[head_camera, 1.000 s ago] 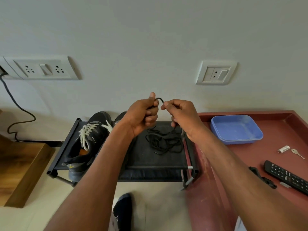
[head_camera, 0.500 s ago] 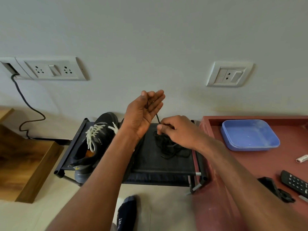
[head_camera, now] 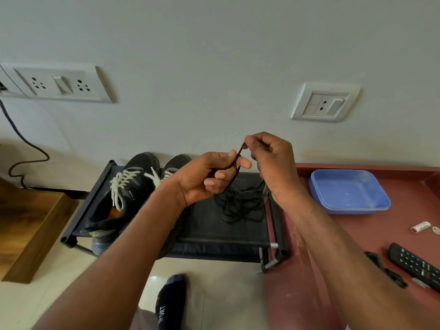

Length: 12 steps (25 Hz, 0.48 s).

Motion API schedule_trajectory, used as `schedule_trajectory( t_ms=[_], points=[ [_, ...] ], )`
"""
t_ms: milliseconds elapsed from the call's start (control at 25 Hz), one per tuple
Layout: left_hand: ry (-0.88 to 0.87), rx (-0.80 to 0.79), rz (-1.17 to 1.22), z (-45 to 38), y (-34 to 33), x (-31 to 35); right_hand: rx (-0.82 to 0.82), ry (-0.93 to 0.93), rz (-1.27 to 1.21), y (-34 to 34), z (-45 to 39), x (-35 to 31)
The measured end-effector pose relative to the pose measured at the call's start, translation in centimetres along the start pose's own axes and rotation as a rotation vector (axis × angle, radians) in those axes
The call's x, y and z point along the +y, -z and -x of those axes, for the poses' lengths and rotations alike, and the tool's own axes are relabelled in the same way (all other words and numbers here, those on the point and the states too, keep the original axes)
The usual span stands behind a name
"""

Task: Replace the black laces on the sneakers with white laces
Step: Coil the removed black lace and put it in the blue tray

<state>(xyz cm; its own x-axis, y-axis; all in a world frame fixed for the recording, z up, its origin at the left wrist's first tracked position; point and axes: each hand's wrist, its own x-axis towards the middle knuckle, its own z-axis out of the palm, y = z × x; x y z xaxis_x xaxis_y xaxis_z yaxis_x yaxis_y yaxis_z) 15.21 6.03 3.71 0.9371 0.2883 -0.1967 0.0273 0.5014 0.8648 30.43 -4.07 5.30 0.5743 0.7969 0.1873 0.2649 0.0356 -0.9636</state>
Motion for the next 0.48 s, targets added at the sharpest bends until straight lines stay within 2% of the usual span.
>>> schedule_trajectory(
  t_ms=[160,240,320,400,440,480],
  points=[
    [-0.033,-0.033,0.108,0.2,-0.4,0.1,-0.031,0.001,-0.011,-0.2,0.0,0.3],
    [-0.086,-0.035,0.244,0.1,-0.4,0.2,-0.054,-0.012,0.155,-0.4,0.0,0.7],
    [-0.174,-0.01,0.47,-0.1,-0.1,0.4,-0.196,-0.041,0.438,-0.6,0.4,0.7],
    [-0.302,0.109,0.679,-0.4,0.3,0.7,-0.432,-0.047,0.635,-1.2,1.3,0.7],
    [-0.372,0.213,0.682,-0.5,0.6,0.7,-0.536,-0.04,0.654,-1.6,1.6,0.8],
    [-0.422,0.322,0.581,-0.6,0.8,0.7,-0.618,-0.03,0.636,-1.9,2.0,0.8]
  ],
)
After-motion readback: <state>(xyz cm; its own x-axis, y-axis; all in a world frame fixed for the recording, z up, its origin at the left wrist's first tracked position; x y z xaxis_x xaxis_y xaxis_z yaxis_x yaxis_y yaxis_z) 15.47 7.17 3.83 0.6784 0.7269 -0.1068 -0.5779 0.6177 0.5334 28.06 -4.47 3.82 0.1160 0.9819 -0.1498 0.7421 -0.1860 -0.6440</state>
